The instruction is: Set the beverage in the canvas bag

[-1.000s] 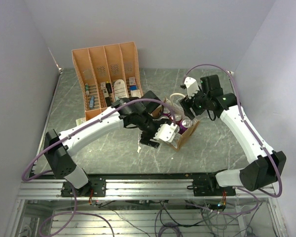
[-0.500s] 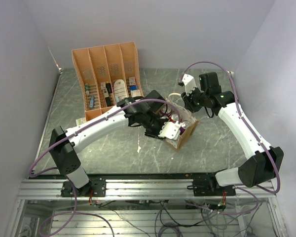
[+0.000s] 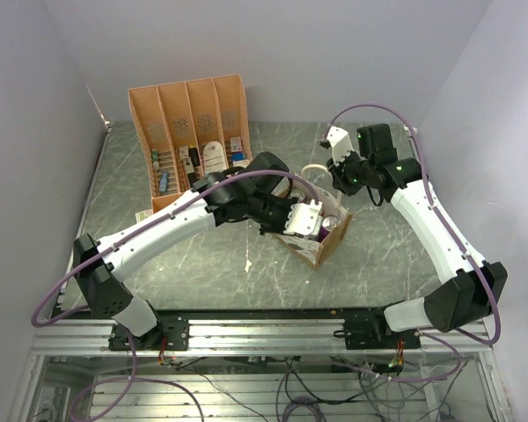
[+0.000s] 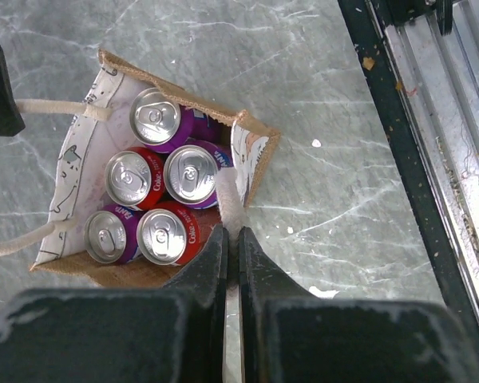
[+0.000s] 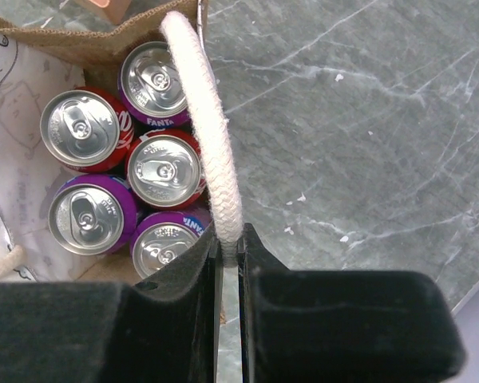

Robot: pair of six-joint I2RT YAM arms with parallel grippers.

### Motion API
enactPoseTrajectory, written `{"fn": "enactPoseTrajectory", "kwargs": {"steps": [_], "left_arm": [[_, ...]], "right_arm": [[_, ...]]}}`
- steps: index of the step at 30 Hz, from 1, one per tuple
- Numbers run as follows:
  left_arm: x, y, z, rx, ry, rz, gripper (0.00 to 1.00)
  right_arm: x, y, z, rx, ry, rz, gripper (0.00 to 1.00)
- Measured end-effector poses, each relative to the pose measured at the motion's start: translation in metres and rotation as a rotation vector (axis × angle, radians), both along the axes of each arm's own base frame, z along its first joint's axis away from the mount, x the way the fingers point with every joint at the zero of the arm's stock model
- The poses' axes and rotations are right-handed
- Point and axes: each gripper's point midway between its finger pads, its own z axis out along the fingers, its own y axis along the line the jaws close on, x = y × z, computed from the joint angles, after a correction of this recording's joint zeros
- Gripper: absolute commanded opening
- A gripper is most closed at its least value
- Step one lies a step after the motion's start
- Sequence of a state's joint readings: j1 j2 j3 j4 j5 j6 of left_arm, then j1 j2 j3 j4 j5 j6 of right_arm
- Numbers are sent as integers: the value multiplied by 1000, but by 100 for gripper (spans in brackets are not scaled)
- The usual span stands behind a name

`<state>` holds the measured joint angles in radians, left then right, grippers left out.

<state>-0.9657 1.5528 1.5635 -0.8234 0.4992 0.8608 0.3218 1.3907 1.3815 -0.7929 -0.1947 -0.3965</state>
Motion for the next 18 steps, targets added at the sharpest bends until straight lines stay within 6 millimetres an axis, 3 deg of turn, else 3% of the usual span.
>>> {"fn": "enactPoseTrajectory", "kwargs": {"steps": [3,5,9,15,18], "left_arm": [[-1,0,3,-11,16,22,10],[-1,0,3,-10,25,30,17],[-1,0,3,-8,34,39,42],[1,5,10,-24,28,54,78],[5,24,19,-53,17,91,89]], "right_arm": [[0,-1,2,-6,2,-5,1],[0,-2,2,-13,9,-8,14],[3,-4,2,-24,4,-13,40],[-4,-8,14,-15,-36,-24,55],[-16,-16,19,-20,-59,-39,60]]}}
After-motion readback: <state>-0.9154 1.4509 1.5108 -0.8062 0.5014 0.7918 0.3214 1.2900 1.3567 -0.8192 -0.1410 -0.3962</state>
